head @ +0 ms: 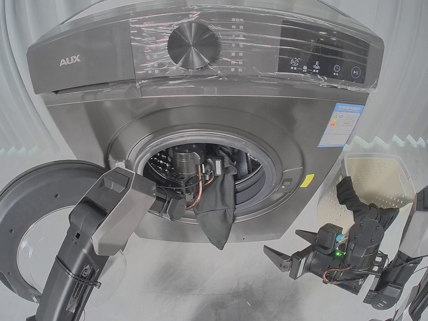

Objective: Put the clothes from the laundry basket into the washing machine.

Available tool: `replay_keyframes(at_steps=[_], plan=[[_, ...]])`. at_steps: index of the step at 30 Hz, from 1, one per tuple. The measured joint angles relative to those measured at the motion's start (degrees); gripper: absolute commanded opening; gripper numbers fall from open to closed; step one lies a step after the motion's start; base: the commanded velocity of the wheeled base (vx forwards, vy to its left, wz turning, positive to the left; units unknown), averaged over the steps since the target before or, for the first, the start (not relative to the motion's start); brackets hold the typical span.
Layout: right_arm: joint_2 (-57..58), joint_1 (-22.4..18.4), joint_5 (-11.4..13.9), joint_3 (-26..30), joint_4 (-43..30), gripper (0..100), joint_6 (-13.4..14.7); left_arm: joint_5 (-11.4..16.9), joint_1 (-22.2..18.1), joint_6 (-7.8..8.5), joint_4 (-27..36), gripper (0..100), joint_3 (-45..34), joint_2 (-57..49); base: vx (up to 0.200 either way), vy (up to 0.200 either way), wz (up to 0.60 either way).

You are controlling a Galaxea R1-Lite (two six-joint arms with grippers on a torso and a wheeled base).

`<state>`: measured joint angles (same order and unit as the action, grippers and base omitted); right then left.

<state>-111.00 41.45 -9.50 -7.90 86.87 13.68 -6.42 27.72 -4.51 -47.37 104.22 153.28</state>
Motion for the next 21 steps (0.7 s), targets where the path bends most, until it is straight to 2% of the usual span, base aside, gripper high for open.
replay_keyframes(at_steps=[5, 14, 21], plan=[[-0.1, 0.2, 0.0, 0.1, 0.7, 100, 0.0, 0.4, 0.1, -0.20, 0.2, 100, -5.6, -0.7, 0.000, 0.000, 0.00], [-0.1, 0.3, -0.1, 0.2, 1.2, 100, 0.0, 4.3, 1.8, 0.35, 0.0, 100, -22.9, -6.9, 0.000, 0.000, 0.00], [-0.1, 0.4, -0.1, 0.4, 1.3, 100, 0.0, 5.8, 3.0, 1.32, 1.4, 100, -26.4, -8.9, 0.000, 0.000, 0.00]])
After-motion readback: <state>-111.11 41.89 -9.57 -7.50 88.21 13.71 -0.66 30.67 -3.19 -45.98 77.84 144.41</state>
